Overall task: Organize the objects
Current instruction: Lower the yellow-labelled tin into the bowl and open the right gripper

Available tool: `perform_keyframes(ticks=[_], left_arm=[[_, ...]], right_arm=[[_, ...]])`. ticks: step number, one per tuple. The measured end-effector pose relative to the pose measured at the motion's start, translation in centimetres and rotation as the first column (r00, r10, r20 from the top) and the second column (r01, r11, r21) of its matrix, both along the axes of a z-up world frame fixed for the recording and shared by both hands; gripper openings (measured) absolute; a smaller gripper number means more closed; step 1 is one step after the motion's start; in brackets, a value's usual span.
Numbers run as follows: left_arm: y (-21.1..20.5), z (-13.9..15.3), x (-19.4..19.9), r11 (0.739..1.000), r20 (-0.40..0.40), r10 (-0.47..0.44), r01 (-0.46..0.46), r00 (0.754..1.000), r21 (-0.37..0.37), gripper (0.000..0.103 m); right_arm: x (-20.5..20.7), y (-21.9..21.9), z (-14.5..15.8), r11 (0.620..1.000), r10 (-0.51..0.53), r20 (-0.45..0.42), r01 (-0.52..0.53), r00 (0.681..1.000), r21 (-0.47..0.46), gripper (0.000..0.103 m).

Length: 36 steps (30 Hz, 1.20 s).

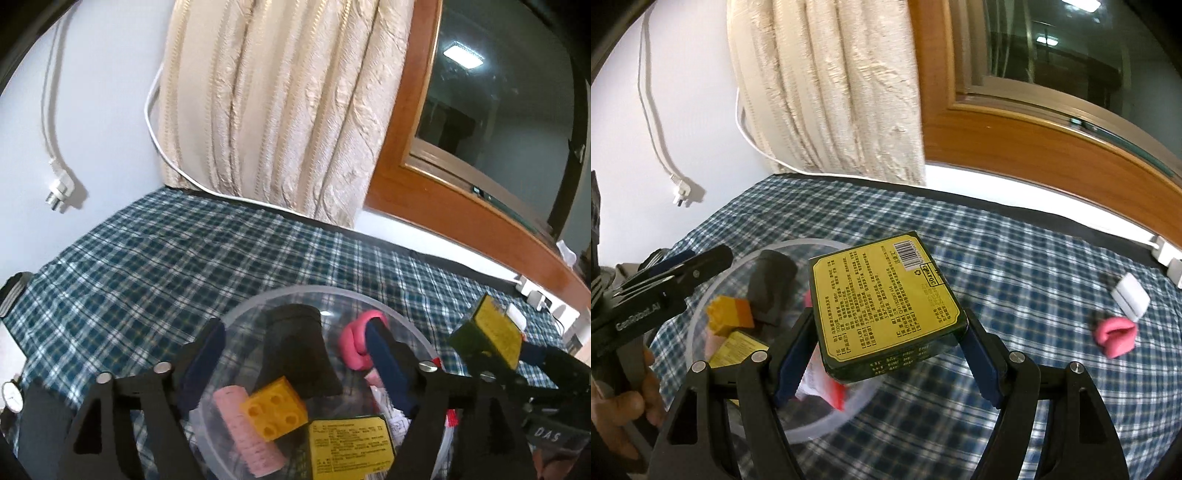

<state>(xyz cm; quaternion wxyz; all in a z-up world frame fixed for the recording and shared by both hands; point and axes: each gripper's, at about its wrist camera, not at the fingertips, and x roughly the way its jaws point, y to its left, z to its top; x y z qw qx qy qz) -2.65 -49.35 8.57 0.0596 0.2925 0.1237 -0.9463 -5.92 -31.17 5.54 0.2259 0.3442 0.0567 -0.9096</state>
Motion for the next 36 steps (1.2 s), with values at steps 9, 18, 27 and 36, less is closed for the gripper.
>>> perform_keyframes(ticks=[9,18,27,36], left_arm=[[-1.3,1.2,1.4,0.997,-0.06,0.071,-0.07,0.996,0.02,0.102],[-3.1,1.0,1.8,0.987,-0.053,0.143,-0.138,0.988,0.083,0.102],[-2.8,0.7,1.6,0.989,-0.044,0.135,-0.132,0.99,0.072,0.102],[-2.0,0.3,1.1,0.992,-0.018,0.119,-0.117,0.993,0.053,0.102]], right_arm=[[-0.5,-2.9,-0.3,0.999,0.05,-0.005,-0.05,0.999,-0.018,0.076],[-1.0,-4.4,-0.6,0.993,0.106,0.009,-0.105,0.994,-0.057,0.081],[-0.6,-2.4,-0.9,0.995,0.061,0.001,-0.061,0.998,-0.083,0.082],[-0.8,-0.5,-1.4,0.994,0.014,0.017,-0.012,1.0,-0.11,0.082]])
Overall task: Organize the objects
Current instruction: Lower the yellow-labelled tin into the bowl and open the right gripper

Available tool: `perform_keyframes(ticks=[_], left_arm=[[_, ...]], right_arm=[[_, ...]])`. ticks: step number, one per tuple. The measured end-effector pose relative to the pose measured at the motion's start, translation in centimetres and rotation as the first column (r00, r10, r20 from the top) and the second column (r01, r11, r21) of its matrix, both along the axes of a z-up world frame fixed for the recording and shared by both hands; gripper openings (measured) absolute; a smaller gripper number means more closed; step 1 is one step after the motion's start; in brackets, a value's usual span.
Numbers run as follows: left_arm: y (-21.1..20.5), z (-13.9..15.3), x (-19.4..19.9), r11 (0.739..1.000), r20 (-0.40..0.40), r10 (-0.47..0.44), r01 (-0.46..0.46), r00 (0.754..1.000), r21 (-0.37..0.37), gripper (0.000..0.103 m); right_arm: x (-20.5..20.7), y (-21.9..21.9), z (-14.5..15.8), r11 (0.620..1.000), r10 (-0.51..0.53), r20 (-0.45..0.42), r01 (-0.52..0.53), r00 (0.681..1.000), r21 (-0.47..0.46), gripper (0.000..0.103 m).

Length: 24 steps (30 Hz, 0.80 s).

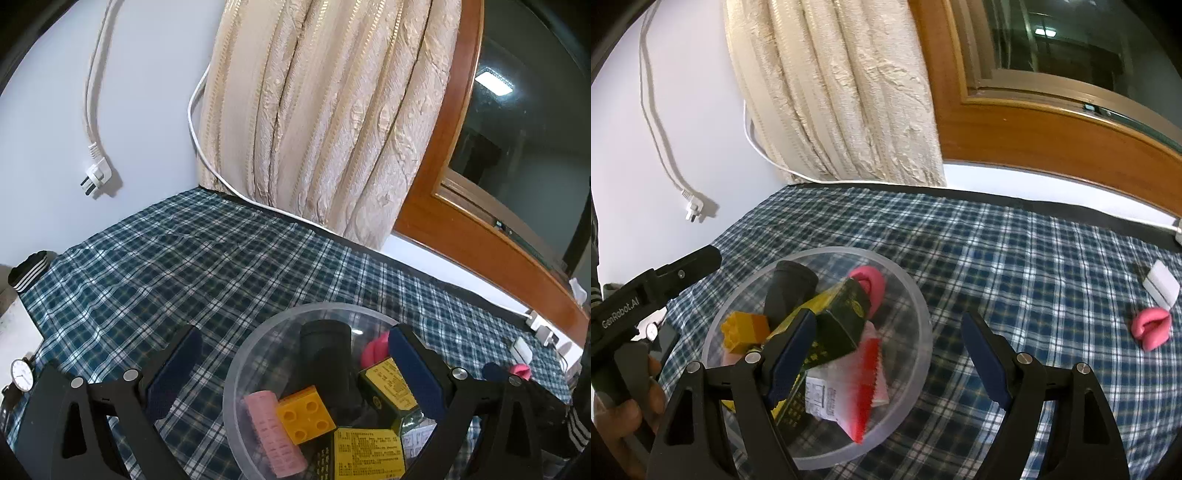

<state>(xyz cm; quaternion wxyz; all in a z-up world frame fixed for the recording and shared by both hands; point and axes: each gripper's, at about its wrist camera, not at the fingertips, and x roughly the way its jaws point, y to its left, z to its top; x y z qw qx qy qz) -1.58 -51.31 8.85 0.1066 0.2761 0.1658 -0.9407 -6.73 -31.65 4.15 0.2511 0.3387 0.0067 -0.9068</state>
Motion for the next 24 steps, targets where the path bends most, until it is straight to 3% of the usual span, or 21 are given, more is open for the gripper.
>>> perform_keyframes(ticks=[24], left_arm=[[3.6,-1.3,-1.2,0.993,0.059,-0.071,0.076,0.996,-0.092,0.102]], right_arm=[[-1.2,5.0,-0.8,0.992,-0.124,0.044,0.125,0.991,-0.021,0.085]])
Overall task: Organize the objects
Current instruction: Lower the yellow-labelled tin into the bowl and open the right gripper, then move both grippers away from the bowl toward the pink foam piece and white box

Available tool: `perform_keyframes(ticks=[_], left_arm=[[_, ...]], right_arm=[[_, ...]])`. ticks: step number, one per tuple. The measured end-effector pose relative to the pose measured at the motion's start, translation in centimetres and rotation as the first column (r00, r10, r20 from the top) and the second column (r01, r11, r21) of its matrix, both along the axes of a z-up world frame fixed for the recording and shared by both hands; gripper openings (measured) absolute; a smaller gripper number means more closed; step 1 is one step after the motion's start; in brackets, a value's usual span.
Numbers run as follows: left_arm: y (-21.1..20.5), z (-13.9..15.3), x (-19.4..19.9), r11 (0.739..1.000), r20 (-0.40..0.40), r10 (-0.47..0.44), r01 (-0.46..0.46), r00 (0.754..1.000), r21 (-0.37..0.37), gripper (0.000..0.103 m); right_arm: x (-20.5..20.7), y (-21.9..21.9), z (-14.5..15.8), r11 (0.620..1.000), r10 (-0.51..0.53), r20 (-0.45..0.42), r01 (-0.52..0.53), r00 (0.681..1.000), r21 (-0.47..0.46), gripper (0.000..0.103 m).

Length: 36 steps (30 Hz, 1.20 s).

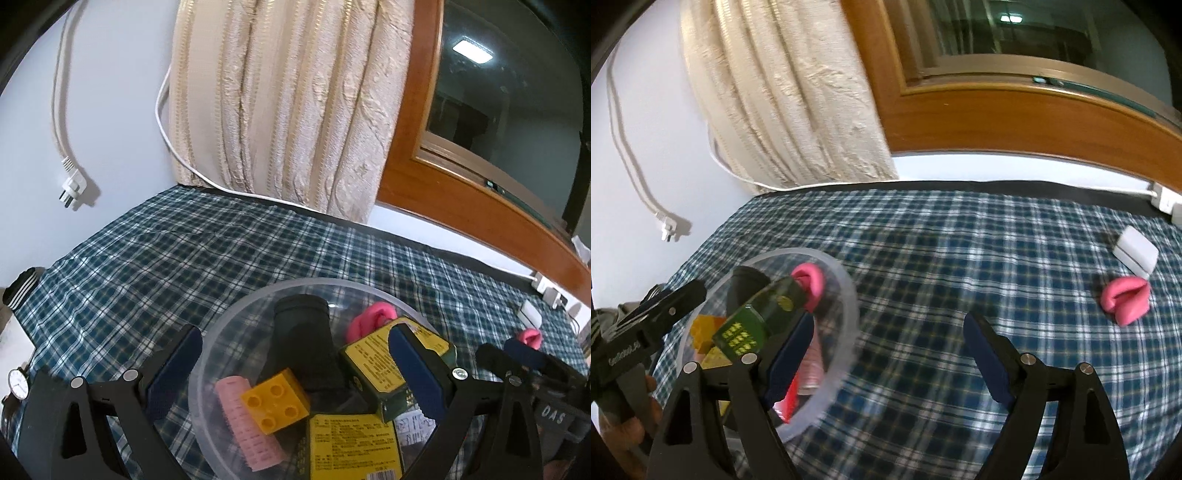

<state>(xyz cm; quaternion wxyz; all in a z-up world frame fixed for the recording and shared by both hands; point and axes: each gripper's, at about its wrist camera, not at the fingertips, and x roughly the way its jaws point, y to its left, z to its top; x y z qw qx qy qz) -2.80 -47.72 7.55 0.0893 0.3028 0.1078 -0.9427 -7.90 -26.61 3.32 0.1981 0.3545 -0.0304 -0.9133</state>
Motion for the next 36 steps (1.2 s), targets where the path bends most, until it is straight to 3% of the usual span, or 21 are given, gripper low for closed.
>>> perform_keyframes(ticks=[17,36], left_arm=[[1.6,-0.6,-0.5,0.999,0.009,-0.024,0.024,1.0,-0.044,0.102],[7.4,0.5,-1.1,0.982,0.028,-0.154,0.156,0.988,-0.107,0.102]], right_arm=[[-1.1,6.5,-0.9,0.991,-0.122,0.019,0.121,0.992,0.053,0.085],[-1.7,15.2,-1.4,0.96,-0.255,0.013,0.251,0.967,0.124,0.085]])
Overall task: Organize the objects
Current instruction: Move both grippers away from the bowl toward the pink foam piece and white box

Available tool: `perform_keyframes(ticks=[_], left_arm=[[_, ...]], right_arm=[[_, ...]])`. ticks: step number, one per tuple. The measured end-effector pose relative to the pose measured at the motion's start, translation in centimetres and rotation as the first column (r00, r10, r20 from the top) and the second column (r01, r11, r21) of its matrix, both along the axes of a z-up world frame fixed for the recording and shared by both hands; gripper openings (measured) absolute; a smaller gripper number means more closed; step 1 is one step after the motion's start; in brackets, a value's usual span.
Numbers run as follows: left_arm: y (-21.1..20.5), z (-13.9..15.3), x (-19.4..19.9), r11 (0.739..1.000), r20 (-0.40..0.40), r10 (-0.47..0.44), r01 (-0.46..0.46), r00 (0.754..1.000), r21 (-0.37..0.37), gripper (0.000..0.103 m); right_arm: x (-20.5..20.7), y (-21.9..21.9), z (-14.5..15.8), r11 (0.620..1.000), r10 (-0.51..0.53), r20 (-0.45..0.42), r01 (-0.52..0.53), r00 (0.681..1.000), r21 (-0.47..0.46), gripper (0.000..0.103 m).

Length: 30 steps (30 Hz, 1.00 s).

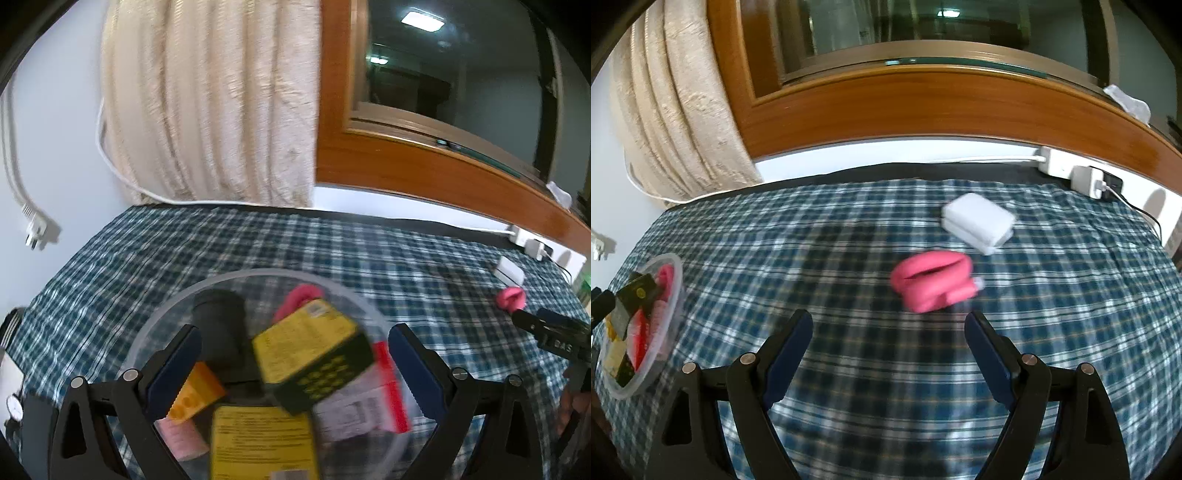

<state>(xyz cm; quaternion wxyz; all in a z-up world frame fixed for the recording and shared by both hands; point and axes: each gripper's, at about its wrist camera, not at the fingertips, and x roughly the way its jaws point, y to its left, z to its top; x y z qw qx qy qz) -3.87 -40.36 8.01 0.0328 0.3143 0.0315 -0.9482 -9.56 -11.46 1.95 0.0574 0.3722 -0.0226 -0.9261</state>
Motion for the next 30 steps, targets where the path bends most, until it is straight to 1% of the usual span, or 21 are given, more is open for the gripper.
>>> perform_keyframes(ticks=[5,11,18,21,26,30], left_arm=[[2.7,0.9,-0.3,0.998,-0.01,-0.057,0.057,0.998,-0.03,0.102],[6.2,1.0,-1.1,0.989,0.019,-0.139,0.14,0.99,-0.046,0.102],[11.0,0.5,-2.7,0.965,0.056,-0.243,0.247,0.969,-0.091,0.102],[12.5,-0.2,-3.9,0.956,0.086,-0.276,0.283,0.957,-0.076,0.102],[14.8,-1.8,-6.3,0.942,0.145,-0.328,0.335,0.933,-0.026,0.102],[17.5,-2.6,-8.0,0.924,0.17,-0.371,0.381,0.913,-0.027,0.102]], right_arm=[[-0.2,2.3,-0.1,0.999,-0.033,0.004,0.033,0.999,-0.008,0.085],[-0.3,4.8,-0.6,0.998,-0.062,0.022,0.062,0.998,-0.005,0.085],[-0.9,7.5,-0.9,0.995,-0.095,0.037,0.096,0.995,-0.015,0.085],[-1.2,8.5,-1.0,0.994,-0.11,0.033,0.111,0.993,-0.015,0.085],[-1.9,9.8,-1.2,0.991,-0.127,0.051,0.129,0.991,-0.046,0.085],[-2.3,10.2,-1.0,0.992,-0.121,0.043,0.122,0.992,-0.032,0.085]])
